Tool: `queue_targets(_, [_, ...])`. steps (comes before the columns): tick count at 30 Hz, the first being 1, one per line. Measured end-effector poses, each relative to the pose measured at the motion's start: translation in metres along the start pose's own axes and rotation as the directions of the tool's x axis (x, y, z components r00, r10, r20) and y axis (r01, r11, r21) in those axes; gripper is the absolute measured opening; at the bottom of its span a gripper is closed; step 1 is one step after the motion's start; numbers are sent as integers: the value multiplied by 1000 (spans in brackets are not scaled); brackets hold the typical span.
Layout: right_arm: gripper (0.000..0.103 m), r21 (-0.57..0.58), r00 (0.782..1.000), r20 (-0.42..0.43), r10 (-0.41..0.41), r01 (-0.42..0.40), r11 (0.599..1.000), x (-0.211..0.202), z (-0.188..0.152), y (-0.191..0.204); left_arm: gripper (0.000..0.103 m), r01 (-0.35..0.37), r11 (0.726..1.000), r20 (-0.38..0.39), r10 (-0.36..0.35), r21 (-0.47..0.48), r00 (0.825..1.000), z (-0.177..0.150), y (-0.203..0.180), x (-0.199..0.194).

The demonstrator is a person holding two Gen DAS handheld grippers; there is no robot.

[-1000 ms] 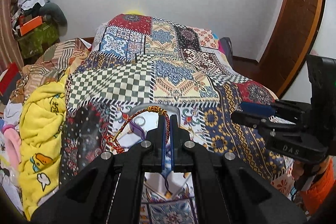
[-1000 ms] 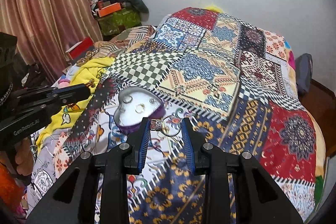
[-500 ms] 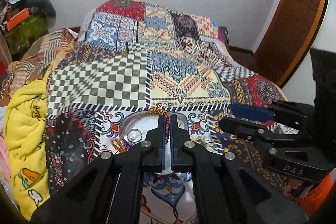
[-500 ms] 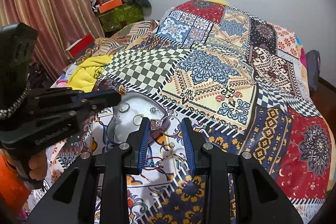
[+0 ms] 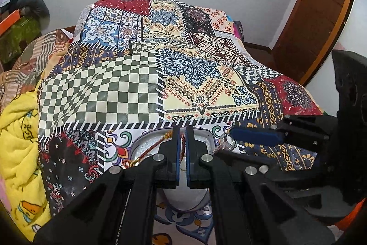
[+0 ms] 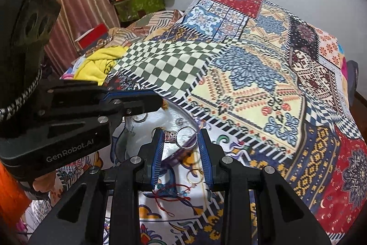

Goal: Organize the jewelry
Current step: 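Place the bracelet into the heart box with the left tool while the right tool lowers its ring in, then open both tools and lift them away from the heart box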

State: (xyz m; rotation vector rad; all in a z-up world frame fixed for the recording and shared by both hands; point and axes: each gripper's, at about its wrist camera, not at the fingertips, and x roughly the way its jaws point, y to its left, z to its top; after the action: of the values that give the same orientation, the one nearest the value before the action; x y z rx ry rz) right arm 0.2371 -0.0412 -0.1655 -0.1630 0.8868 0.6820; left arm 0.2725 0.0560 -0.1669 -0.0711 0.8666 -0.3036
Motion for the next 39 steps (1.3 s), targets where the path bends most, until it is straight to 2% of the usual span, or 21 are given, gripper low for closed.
queue_targets(5, [28, -19, 1000, -24, 14, -14, 1000, 11, 0, 8, 2, -1, 1000, 4, 1, 0, 1000, 3, 6, -4])
queue_targets(13, [28, -44, 998, -54, 28, -31, 999, 22, 3, 20, 3, -52, 998, 19, 52, -18, 998, -1, 19, -13])
queue_targets(18, [28, -58, 997, -75, 30, -34, 998, 25, 1, 25, 7, -67, 997, 16, 67, -26, 998, -4, 23, -16])
queue_targets(23, [29, -55, 997, -75, 26, -30, 998, 17, 0, 26, 7, -76, 997, 23, 77, -25, 997, -4, 20, -22])
queue_targets(29, [29, -48, 999, -34, -5, 3, 999, -5, 3, 22, 8, -86, 996, 43, 87, -10, 995, -5, 9, -37])
queue_targets(36, [29, -25, 999, 8, -51, 51, 998, -35, -3, 12, 25, -116, 993, 71, 114, 13, 991, -12, -12, -60])
queue_targets(39, [29, -14, 997, 19, -70, 70, 997, -47, -8, 8, 36, -127, 992, 78, 124, 25, 989, -18, -22, -69])
